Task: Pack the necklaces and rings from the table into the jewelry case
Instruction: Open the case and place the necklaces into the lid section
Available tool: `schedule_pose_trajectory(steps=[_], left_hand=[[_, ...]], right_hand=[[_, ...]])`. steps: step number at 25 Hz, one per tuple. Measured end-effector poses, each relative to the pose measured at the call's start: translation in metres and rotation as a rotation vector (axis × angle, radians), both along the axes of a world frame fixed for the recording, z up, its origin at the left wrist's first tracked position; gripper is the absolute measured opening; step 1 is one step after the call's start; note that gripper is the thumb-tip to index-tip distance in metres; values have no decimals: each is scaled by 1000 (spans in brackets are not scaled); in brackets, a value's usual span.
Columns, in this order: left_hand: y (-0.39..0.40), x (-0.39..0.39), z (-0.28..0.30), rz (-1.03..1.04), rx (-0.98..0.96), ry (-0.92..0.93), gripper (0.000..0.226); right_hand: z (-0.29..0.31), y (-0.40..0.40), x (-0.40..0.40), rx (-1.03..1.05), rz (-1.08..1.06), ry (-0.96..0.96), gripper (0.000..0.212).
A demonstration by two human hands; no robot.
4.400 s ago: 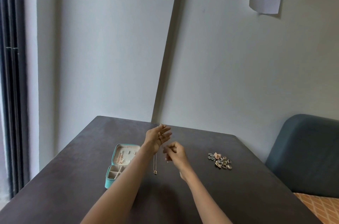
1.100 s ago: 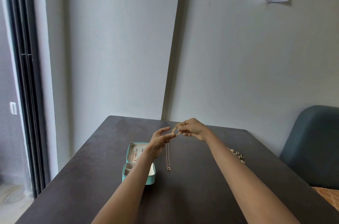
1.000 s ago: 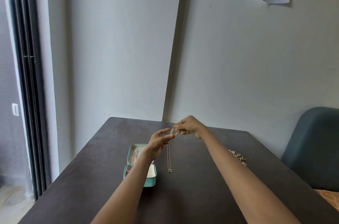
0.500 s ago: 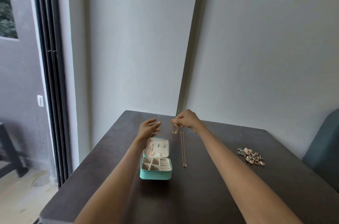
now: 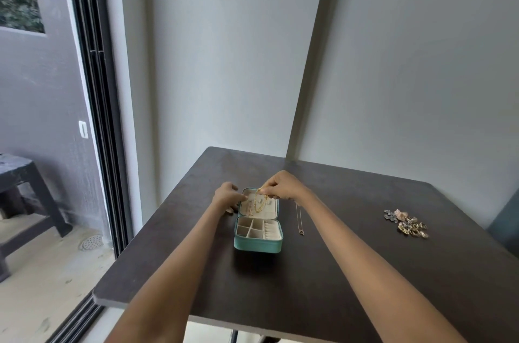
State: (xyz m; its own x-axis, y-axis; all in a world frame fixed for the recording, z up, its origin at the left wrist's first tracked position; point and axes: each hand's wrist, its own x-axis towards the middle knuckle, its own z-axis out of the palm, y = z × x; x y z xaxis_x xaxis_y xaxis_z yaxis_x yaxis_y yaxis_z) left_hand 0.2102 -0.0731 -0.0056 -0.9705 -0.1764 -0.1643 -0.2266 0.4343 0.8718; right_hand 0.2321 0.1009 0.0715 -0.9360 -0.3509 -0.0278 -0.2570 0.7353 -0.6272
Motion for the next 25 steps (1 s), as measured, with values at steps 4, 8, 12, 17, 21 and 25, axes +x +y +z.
schedule_pose_trajectory(steps=[4, 8, 12, 17, 21, 25], left_hand=[[-2, 6, -4, -39, 191, 14, 32], [-6, 15, -11, -49, 308, 132, 35], [-9, 15, -20, -42, 390, 230, 34], [-5, 12, -30, -44, 420, 307, 27], [-6, 11, -36, -43, 402, 378, 30], [-6, 14, -35, -47, 437, 426, 35]], right_hand=[[-12, -7, -2, 93, -18, -26, 20], [-23, -14, -5, 249, -74, 70, 12], [-33, -22, -10, 275, -131, 213, 14], [-33, -28, -11, 280, -178, 358, 14], [-37, -29, -15, 338, -177, 450, 11], [-45, -32, -15, 429, -163, 566, 14]])
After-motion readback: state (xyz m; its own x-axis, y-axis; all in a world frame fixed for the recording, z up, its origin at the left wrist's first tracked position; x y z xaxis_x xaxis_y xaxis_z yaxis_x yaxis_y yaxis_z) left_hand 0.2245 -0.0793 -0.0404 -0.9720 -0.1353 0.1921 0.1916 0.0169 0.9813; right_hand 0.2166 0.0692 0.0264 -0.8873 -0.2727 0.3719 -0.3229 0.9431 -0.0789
